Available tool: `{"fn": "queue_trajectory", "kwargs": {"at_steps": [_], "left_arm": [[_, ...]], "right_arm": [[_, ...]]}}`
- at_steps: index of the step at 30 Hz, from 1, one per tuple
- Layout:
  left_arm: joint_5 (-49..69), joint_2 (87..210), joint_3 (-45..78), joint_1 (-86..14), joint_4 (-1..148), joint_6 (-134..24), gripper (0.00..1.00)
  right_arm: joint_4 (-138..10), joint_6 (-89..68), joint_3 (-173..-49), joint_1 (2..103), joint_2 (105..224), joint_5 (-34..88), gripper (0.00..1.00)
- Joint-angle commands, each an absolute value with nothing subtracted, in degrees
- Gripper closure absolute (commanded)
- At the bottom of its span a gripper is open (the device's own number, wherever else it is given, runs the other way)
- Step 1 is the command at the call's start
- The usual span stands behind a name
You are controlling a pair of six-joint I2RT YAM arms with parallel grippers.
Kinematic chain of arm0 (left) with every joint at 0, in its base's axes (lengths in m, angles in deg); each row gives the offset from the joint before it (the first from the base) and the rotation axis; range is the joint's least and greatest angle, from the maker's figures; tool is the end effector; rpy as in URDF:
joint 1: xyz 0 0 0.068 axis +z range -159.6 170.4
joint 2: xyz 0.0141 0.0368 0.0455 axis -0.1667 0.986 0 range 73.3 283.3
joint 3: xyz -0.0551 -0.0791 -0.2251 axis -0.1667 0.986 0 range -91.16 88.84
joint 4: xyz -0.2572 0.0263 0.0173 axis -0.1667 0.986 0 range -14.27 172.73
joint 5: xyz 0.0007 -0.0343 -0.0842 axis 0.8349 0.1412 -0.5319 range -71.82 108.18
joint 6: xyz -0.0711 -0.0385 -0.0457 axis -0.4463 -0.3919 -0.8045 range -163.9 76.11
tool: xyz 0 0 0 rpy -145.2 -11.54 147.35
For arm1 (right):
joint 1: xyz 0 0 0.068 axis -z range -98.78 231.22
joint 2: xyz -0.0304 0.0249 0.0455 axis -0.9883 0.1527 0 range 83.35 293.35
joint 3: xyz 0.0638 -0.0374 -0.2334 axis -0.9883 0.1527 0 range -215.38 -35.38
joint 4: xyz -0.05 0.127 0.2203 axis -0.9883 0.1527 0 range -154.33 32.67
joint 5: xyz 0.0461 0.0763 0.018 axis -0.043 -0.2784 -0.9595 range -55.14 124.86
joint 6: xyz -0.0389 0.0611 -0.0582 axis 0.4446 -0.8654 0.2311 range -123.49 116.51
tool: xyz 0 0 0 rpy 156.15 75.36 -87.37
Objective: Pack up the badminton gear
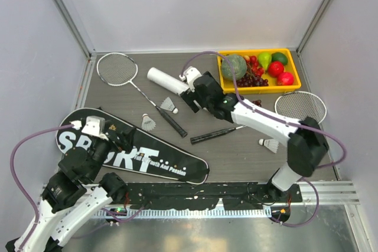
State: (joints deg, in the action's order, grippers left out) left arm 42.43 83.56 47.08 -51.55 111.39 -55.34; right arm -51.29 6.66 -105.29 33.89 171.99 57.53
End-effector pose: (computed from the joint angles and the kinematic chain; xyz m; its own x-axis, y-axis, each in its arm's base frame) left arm 0.1077 -0.0507 0.3223 -0.1134 -0.1413 -0.9835 0.2881 0.9426 -0.1686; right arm 0.2894 0.2662 0.2477 -0.2708 -0.5338 -0.8011 -0.5120 0.7846 -0.3497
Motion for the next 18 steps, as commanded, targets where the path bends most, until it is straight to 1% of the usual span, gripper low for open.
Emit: {"fn": "queue_trajectory", "kwargs": {"at_steps": [1, 4, 7, 8, 18], "left_arm": [[42.97, 83.5, 47.26, -51.7, 108.33, -54.44, 0.01], [42.62, 83.67, 47.35, -51.7, 108.07, -54.44, 0.0], [42.62, 83.94, 47.26, -51.7, 108.25, -54.35, 0.0], [42.44, 84.02, 47.18, -51.7, 108.25, -54.35, 0.01], [41.74, 84.02, 47.53, -51.7, 107.63, -53.92, 0.01]], "right_arm": [[-47.98, 14.08, -111.57, 35.86, 180.0, 50.77, 0.03], [-43.87, 14.79, -117.45, 37.88, 185.12, 48.22, 0.0], [-40.78, 16.01, -121.42, 39.81, 190.82, 47.69, 0.01], [-39.55, 16.71, -122.82, 40.17, 191.89, 47.08, 0.03], [-35.5, 20.59, -127.4, 42.72, 199.8, 41.8, 0.02]]}}
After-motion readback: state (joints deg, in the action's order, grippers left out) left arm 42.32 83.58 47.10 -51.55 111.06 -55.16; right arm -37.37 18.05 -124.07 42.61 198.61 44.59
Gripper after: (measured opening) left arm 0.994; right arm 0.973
